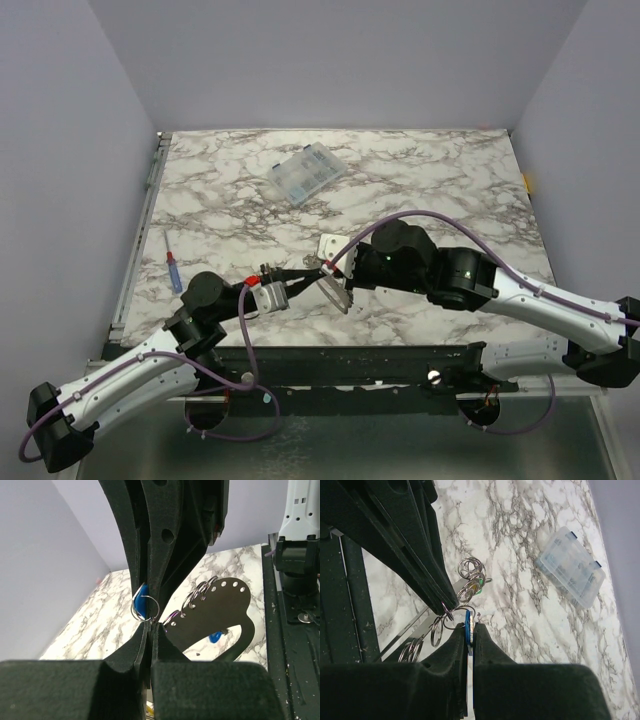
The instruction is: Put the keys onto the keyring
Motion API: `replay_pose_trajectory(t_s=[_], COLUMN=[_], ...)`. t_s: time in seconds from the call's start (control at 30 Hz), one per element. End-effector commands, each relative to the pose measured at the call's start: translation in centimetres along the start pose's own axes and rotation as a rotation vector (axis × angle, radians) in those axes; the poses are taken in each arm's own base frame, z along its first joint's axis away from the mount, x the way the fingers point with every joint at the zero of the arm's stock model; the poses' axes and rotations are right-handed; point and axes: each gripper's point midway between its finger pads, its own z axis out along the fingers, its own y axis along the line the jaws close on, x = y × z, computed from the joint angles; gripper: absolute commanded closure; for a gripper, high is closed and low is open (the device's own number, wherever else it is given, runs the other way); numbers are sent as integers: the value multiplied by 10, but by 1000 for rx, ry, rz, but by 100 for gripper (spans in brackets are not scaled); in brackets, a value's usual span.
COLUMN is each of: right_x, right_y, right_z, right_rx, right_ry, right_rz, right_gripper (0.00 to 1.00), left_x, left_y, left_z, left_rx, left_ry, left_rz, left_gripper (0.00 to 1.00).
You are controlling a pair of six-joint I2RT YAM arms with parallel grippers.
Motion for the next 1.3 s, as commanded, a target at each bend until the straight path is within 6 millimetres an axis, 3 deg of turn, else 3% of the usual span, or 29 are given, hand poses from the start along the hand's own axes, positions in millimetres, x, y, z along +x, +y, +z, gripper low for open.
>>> replay_pose_trajectory(t_s=[0.0, 0.07, 0.27, 0.33, 0.4, 0.6, 0.83, 0.93, 1.1, 1.27], right_x=[-8, -8, -3, 1, 5, 24, 25, 29, 40, 42], right_y=[-13, -14, -16, -17, -18, -21, -21, -20, -22, -40], right_z=[-6, -6, -2, 2, 5, 24, 59, 84, 131, 179], right_rx=[46, 50, 60, 63, 69, 95, 123, 134, 147, 162], right_ry=[3, 8, 42, 66, 94, 192, 177, 195, 246, 252], right_rz=[-27, -32, -51, -61, -71, -123, -158, -181, -225, -200], right_gripper=[99, 99, 100, 99, 99, 99, 99, 99, 99, 99], left_x=[9, 11, 12, 11, 9, 6, 14, 19, 10, 2], left_y=[6, 6, 7, 8, 12, 36, 83, 100, 120, 138], left_z=[-5, -6, -9, -13, -18, -43, -73, -89, -118, -156], left_rx=[-46, -48, -57, -63, -85, -253, -539, -659, -834, -1049], left_ry=[35, 46, 61, 70, 76, 96, 207, 264, 273, 282], left_rz=[19, 23, 26, 44, 71, 140, 193, 202, 209, 199], left_gripper=[100, 96, 56, 36, 28, 24, 20, 17, 17, 17])
